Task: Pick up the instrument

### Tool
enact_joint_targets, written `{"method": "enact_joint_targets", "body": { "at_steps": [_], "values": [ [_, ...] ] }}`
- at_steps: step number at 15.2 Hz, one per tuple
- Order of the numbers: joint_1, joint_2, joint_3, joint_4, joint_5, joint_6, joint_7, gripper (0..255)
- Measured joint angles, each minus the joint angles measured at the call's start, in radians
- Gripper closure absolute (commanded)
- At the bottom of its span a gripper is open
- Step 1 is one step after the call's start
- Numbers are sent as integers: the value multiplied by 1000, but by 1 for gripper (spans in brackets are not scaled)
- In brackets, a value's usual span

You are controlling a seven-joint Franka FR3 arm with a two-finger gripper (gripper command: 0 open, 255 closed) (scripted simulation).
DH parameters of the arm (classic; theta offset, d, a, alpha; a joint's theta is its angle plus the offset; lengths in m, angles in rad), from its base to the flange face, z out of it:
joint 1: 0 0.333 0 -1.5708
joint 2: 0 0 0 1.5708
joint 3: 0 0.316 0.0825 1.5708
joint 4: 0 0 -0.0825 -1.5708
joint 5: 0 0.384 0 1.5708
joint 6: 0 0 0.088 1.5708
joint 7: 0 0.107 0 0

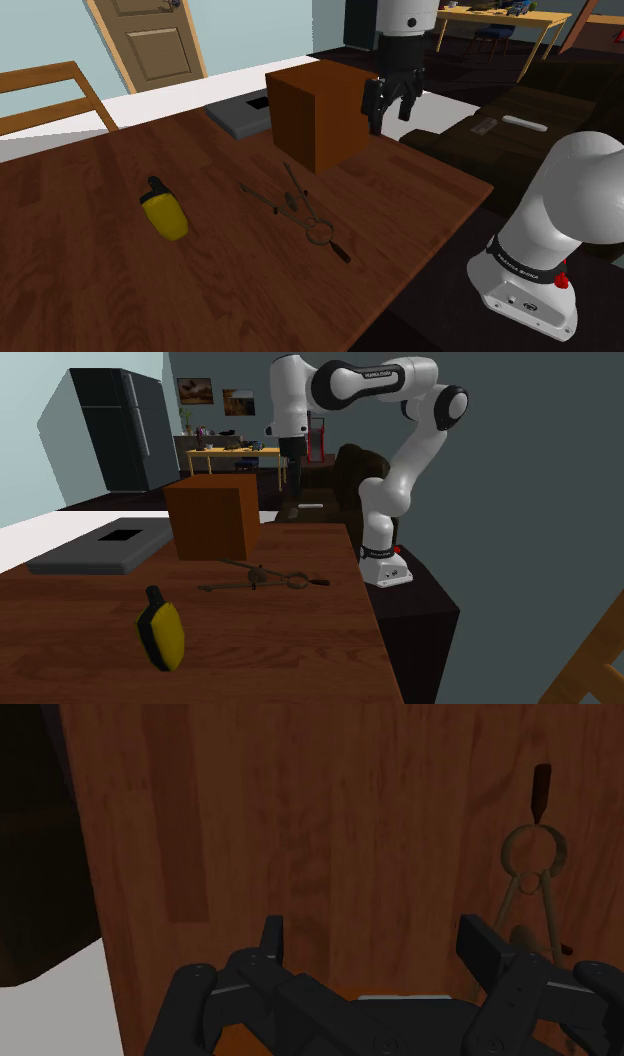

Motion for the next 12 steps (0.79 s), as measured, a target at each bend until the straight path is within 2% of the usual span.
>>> {"method": "enact_joint_targets", "body": {
  "at_steps": [7, 12],
  "values": [
    [27, 184, 151, 25, 39, 156, 153, 0],
    [35, 340, 250, 71, 24, 260, 269, 0]
  ]
}}
